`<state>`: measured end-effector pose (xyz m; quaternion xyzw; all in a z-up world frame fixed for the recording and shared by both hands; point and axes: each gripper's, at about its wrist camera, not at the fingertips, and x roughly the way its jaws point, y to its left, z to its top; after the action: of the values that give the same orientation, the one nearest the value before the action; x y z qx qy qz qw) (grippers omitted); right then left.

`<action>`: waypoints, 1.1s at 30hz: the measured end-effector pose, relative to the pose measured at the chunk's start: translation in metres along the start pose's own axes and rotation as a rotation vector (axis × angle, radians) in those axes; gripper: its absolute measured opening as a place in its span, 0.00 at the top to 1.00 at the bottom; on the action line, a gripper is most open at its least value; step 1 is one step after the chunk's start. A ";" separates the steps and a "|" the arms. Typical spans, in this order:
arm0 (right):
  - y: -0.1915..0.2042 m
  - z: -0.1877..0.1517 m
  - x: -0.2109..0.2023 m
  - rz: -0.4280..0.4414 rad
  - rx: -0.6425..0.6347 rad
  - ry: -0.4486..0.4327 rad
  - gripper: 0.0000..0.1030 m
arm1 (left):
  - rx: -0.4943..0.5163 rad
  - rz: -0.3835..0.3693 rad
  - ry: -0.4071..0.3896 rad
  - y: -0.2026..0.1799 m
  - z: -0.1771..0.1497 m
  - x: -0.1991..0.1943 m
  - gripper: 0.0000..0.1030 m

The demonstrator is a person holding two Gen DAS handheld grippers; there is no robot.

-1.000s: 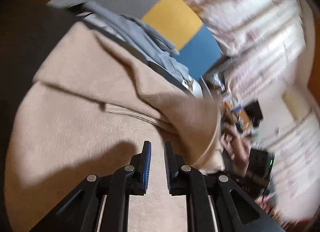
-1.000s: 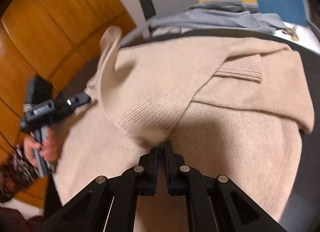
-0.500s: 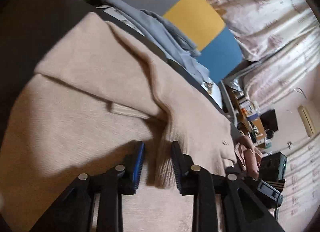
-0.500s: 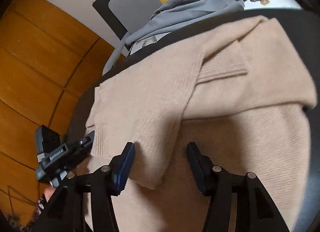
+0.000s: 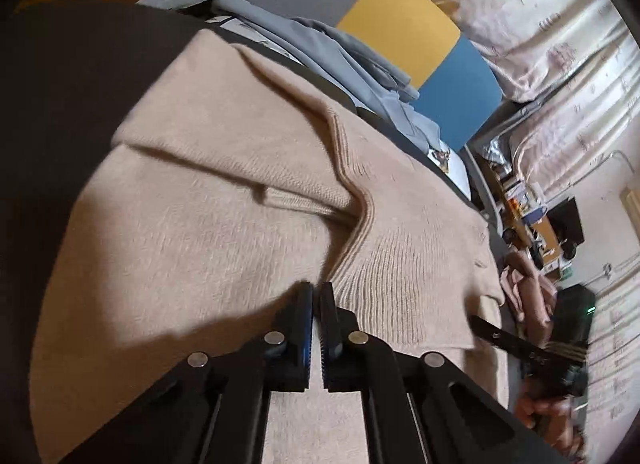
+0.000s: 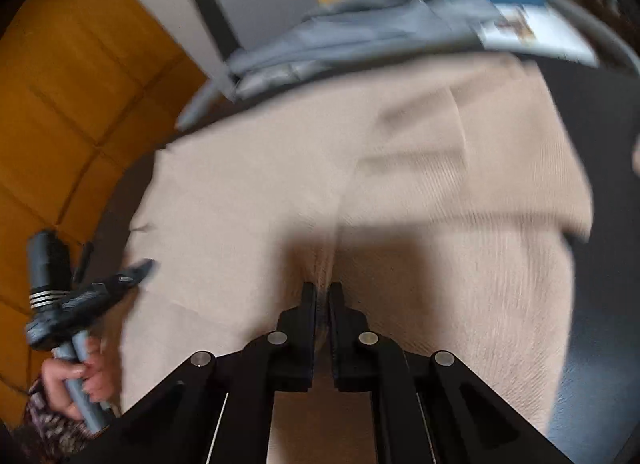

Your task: Fold clothes

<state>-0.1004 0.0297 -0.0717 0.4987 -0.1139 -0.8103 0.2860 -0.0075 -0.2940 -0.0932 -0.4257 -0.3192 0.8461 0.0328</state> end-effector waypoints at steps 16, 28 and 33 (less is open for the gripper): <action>0.061 0.053 0.019 -0.173 -0.334 -0.137 0.84 | 0.256 0.144 -0.038 -0.074 0.036 0.042 0.85; 0.034 0.057 0.017 -0.243 -0.300 -0.148 0.64 | 0.341 0.166 -0.110 -0.072 0.011 0.024 0.85; 0.054 0.026 0.009 -0.142 -0.332 -0.120 0.61 | 0.352 0.152 -0.102 -0.074 -0.004 0.019 0.82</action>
<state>-0.1071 -0.0219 -0.0402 0.4022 0.0400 -0.8643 0.2994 -0.0324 -0.2275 -0.0662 -0.3928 -0.1346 0.9093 0.0262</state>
